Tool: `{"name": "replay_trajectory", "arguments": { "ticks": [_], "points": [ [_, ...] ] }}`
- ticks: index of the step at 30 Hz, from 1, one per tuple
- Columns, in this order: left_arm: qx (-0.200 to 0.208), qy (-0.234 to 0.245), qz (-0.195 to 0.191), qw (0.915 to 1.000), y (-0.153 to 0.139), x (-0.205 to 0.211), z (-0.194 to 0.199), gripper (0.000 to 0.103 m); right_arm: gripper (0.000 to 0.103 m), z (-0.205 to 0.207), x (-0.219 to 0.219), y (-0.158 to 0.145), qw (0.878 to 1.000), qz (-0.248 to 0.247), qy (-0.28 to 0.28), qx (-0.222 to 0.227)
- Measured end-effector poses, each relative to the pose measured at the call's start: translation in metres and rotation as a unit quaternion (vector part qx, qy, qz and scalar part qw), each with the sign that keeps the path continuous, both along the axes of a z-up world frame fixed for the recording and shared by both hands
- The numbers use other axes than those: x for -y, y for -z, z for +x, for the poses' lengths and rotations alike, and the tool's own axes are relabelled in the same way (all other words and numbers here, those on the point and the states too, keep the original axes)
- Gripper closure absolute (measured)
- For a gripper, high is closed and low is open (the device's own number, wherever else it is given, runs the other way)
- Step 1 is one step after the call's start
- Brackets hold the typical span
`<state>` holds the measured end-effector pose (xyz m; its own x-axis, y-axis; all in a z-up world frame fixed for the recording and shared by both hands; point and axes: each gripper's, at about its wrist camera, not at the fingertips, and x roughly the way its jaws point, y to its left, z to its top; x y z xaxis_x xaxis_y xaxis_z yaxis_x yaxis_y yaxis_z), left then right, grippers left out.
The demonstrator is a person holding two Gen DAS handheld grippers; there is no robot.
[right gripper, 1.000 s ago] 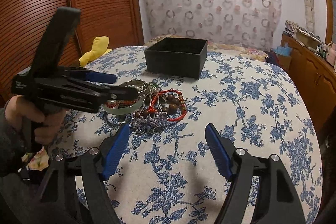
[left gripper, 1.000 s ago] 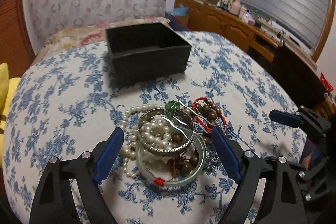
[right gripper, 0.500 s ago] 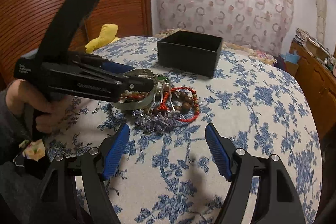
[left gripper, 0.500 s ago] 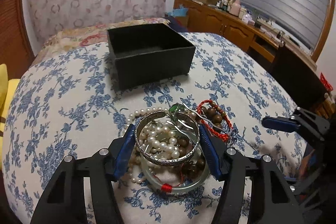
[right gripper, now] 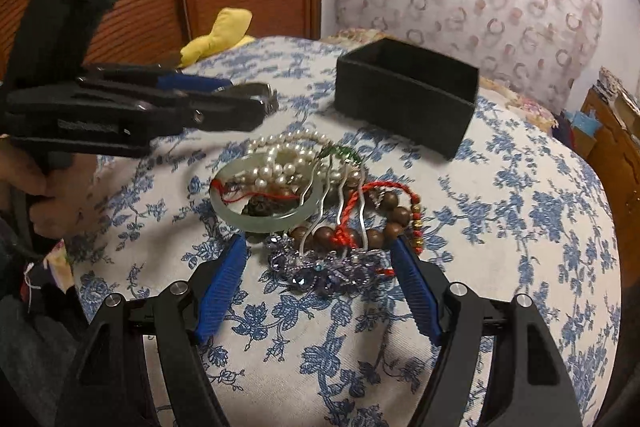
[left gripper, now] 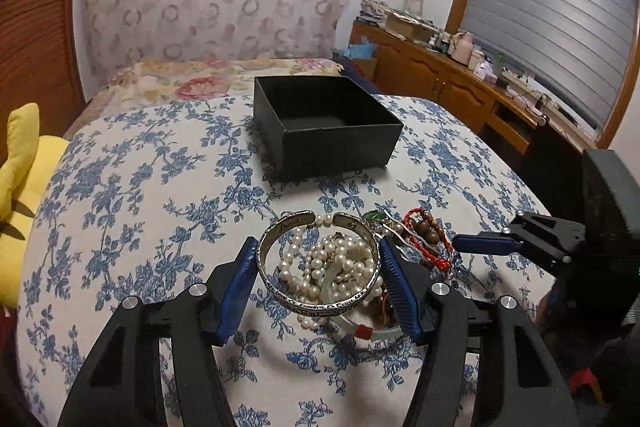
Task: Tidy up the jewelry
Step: 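Grasp the silver bangle with the left tool while the right tool grasps the beaded silver hairpins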
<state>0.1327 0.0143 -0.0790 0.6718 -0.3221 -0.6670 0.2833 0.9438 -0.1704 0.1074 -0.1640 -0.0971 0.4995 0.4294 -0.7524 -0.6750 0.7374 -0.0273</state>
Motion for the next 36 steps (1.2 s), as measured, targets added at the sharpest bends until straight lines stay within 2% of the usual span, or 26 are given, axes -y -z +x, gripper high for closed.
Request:
{"name": "replay_trajectory", "arguments": {
  "ticks": [3,5,7,14,18,24,36],
  "points": [
    [-0.002,-0.001,-0.001,1.0,0.003,0.0,-0.001,0.045,0.026,0.001,-0.004,0.004,1.0,-0.025,0.003,0.007],
    [-0.003,-0.002,-0.001,1.0,0.004,0.001,-0.002,0.045,0.038,0.001,-0.003,0.004,1.0,-0.024,0.0,0.008],
    [-0.002,-0.002,-0.001,1.0,0.004,0.0,-0.002,0.045,0.041,-0.001,-0.003,0.004,0.999,-0.031,-0.002,0.015],
    [0.007,0.002,0.0,1.0,0.003,0.003,-0.006,0.045,0.042,-0.012,0.016,-0.003,1.0,-0.01,-0.004,0.012],
    [0.008,0.003,0.001,1.0,0.002,0.004,-0.008,0.045,0.041,-0.011,0.027,-0.012,1.0,0.001,-0.007,-0.006],
    [0.014,-0.002,-0.003,0.9999,-0.004,0.002,-0.013,0.045,0.041,-0.012,0.028,-0.034,1.0,-0.006,-0.018,0.014],
    [0.027,-0.019,-0.004,0.9994,-0.015,-0.011,-0.015,0.045,0.042,0.005,0.028,-0.066,0.999,0.041,-0.028,0.01]
  ]
}}
